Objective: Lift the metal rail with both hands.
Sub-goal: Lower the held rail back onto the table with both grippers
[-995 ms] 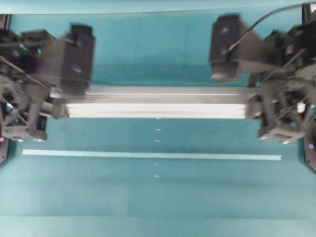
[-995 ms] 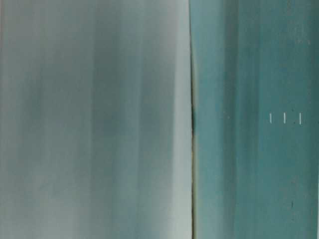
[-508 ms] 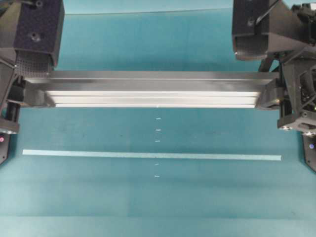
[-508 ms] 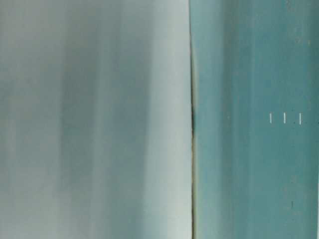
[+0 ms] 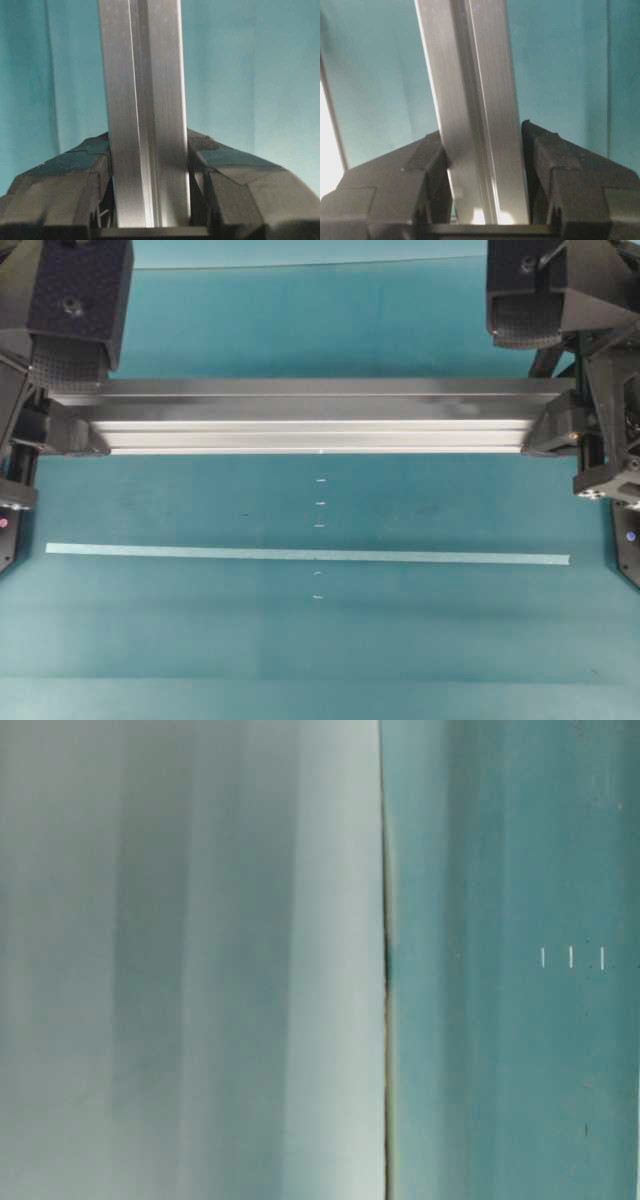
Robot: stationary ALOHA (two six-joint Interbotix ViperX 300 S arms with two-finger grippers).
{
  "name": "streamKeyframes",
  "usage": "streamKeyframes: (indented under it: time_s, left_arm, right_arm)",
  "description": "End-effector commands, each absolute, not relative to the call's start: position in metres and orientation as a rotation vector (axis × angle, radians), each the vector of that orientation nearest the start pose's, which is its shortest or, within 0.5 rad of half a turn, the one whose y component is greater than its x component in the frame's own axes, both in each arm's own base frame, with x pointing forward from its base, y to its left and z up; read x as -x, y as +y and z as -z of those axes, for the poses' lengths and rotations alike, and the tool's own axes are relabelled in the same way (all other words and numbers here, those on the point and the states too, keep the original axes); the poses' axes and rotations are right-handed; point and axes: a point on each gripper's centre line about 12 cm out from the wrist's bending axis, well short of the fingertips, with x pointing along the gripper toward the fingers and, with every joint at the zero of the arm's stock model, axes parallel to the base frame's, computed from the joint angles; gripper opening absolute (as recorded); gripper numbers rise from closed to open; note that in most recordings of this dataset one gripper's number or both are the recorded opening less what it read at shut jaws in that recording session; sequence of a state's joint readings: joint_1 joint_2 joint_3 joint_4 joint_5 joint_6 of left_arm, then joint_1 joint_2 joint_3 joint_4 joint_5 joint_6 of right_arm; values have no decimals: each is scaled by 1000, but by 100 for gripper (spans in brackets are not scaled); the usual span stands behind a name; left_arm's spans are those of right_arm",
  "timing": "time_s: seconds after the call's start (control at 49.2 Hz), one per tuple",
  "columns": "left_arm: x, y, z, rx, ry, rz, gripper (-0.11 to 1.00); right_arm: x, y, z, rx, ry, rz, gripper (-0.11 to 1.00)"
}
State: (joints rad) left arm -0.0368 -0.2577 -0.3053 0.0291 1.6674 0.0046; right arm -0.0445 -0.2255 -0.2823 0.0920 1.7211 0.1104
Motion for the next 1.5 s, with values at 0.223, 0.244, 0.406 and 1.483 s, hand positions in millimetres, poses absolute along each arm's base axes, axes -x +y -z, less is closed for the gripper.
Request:
streamKeyframes:
  time_s: [0.223, 0.244, 0.406, 1.483]
  left_arm:
    - [-285, -8, -496, -55, 1065, 24, 31]
    - [-285, -8, -494, -55, 1070, 23, 31]
    - [-291, -7, -472, -72, 1118, 28, 31]
    - [-309, -7, -286, -75, 1122, 33, 31]
  right_arm:
    - [-295, -5, -473, -178, 1183, 36, 39]
    - [-295, -5, -472, -178, 1188, 36, 39]
    - [-300, -2, -450, -172, 1250, 29, 39]
    - [-317, 5, -260, -174, 1342, 40, 39]
